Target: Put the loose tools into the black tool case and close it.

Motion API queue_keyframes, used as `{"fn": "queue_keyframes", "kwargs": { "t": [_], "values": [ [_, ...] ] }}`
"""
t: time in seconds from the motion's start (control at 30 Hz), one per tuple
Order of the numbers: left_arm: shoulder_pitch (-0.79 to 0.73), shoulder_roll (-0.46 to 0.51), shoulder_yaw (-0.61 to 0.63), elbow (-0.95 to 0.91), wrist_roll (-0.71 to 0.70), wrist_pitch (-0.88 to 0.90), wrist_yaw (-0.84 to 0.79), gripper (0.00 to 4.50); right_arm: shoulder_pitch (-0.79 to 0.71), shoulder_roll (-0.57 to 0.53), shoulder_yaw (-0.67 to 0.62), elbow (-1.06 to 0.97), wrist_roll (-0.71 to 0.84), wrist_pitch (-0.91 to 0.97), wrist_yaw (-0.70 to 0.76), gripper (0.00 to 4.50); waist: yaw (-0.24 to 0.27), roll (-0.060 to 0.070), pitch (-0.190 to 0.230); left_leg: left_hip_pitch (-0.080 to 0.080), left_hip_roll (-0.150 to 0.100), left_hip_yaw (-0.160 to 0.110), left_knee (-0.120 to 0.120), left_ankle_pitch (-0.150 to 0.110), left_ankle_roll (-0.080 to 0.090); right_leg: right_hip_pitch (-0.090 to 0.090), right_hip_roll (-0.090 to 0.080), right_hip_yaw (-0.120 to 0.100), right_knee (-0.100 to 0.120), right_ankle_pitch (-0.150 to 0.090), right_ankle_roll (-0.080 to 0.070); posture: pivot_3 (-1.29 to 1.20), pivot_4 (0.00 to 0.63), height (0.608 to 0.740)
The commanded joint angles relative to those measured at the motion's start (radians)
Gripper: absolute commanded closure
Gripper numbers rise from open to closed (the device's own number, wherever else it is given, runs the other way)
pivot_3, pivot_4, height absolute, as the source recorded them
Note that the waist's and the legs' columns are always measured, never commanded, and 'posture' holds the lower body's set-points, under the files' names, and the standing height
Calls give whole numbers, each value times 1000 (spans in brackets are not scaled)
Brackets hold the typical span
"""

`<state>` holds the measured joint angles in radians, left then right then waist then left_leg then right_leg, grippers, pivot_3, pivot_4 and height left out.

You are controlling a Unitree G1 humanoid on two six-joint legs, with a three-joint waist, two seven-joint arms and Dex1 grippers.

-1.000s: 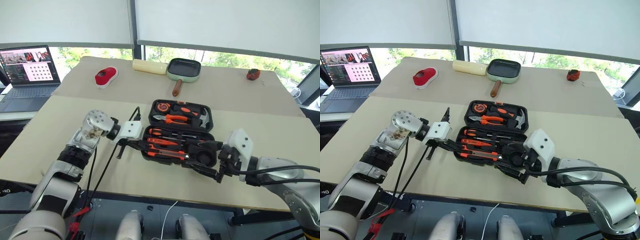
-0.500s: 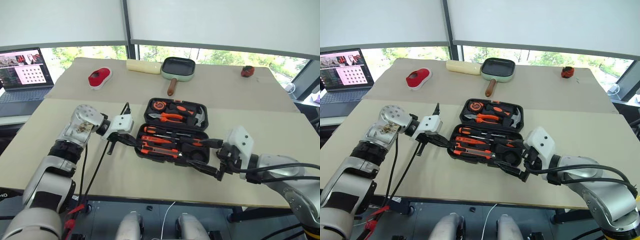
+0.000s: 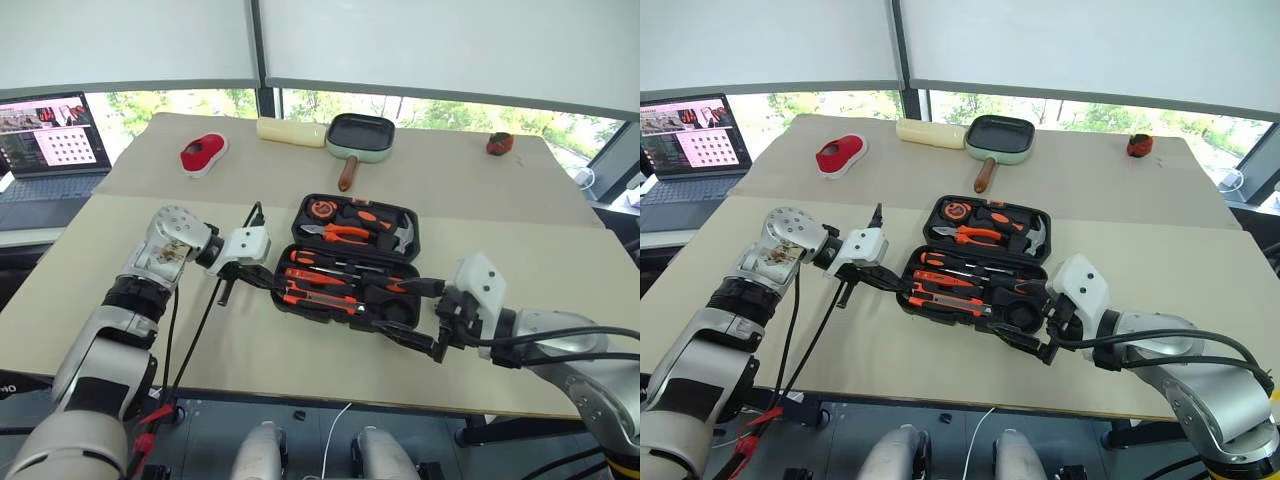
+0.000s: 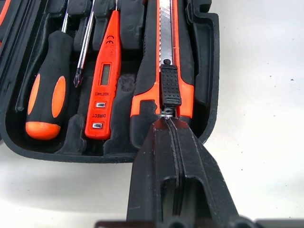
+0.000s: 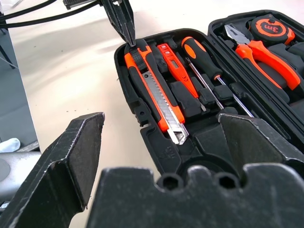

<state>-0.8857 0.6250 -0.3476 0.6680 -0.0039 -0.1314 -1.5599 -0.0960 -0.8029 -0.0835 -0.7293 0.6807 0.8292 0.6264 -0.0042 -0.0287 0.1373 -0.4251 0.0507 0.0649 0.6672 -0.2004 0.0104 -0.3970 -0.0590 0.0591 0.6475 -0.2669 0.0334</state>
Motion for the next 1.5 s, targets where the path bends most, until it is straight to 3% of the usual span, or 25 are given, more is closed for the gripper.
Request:
{"fn": "queue_keyframes", "kwargs": {
  "t": [0.03, 0.5, 0.7, 0.87, 1.13, 1.5],
  "values": [
    [45, 8, -72, 70, 122, -2, 49, 4473, 7, -3, -32, -35, 7, -9, -7, 0, 0, 1, -1, 1, 0, 0, 0, 0, 0, 1, 0, 0, 0, 0, 0, 0, 150, 740],
    [7, -50, -121, 172, 208, -33, 111, 4473, -2, 3, -25, -37, 14, -5, -11, 0, 17, 7, -6, 11, 0, -4, -5, -2, -3, 8, -3, 1, -6, -3, 4, 0, 150, 740],
    [-57, -17, -24, 159, 108, 45, 37, 4473, -5, 1, -19, -31, 13, -6, -10, 0, 13, 8, -7, 11, 0, -5, -6, -1, -2, 8, -3, 2, -6, -3, 3, 0, 150, 740],
    [-112, 46, 55, 135, 22, 124, -54, 4473, -4, -7, -21, -23, 5, -12, -1, 0, -9, 1, -2, -1, 0, -4, -6, 1, 1, -3, 0, 3, -5, 0, 1, 0, 150, 740],
    [-110, 37, 56, 163, 48, 84, -31, 4473, 9, -9, -18, -30, -4, -16, 8, 0, 0, -5, 3, -27, -3, -4, -7, 2, 3, -27, 2, 2, -1, 5, 5, 0, 150, 740],
    [-127, 17, 54, 107, -20, 153, -55, 4473, 32, -22, -31, -39, -4, -15, 14, 0, 8, -11, 7, -28, -4, -4, -6, 1, 3, -27, 1, 0, -2, 5, 5, 0, 150, 740]
  ]
}}
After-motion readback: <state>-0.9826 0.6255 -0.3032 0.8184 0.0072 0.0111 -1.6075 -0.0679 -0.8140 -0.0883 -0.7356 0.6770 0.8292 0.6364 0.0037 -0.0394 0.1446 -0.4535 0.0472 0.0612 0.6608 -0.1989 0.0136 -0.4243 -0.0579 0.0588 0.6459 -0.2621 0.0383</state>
